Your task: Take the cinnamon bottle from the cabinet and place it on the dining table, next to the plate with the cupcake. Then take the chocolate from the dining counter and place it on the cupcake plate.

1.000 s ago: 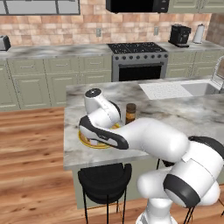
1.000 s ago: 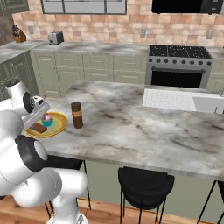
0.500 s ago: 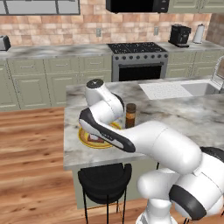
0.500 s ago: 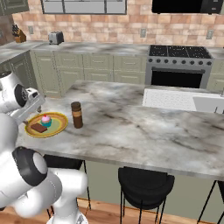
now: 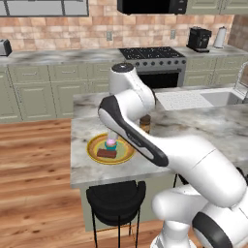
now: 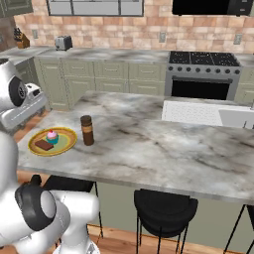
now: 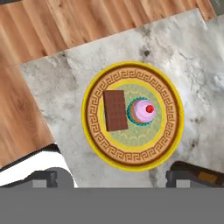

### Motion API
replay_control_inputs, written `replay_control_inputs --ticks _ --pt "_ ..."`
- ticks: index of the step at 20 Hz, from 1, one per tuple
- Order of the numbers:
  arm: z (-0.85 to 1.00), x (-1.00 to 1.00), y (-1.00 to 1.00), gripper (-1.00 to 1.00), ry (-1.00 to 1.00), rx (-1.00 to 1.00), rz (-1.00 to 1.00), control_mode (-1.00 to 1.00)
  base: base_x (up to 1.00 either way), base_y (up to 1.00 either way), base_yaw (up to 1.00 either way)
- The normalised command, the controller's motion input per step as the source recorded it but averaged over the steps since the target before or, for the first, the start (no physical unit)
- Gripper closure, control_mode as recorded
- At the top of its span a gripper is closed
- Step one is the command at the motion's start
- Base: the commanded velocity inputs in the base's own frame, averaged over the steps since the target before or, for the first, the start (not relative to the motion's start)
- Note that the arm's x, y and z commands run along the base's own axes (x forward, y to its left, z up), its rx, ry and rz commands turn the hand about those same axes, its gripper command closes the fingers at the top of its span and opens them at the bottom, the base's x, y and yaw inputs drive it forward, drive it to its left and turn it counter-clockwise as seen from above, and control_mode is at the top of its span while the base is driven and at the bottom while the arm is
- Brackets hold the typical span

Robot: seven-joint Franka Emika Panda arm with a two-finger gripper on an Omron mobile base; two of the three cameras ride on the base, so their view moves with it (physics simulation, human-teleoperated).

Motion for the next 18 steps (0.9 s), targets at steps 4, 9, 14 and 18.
replay_control_inputs --ticks 4,9,14,18 --pt "0.35 -0.30 -0.77 -1.00 -0.11 0.08 -0.07 -1.00 0.00 0.00 0.00" --pt "0.34 -0.16 -0.84 -1.00 -0.08 0.11 -0.12 -1.00 0.00 0.00 0.00" --pt "0.34 -0.10 -0.82 -1.00 -0.07 0.15 -0.13 -1.00 0.00 0.00 0.00" --pt "0.31 -0.14 -0.78 -1.00 -0.06 0.17 -0.20 -1.00 0.00 0.00 0.00"
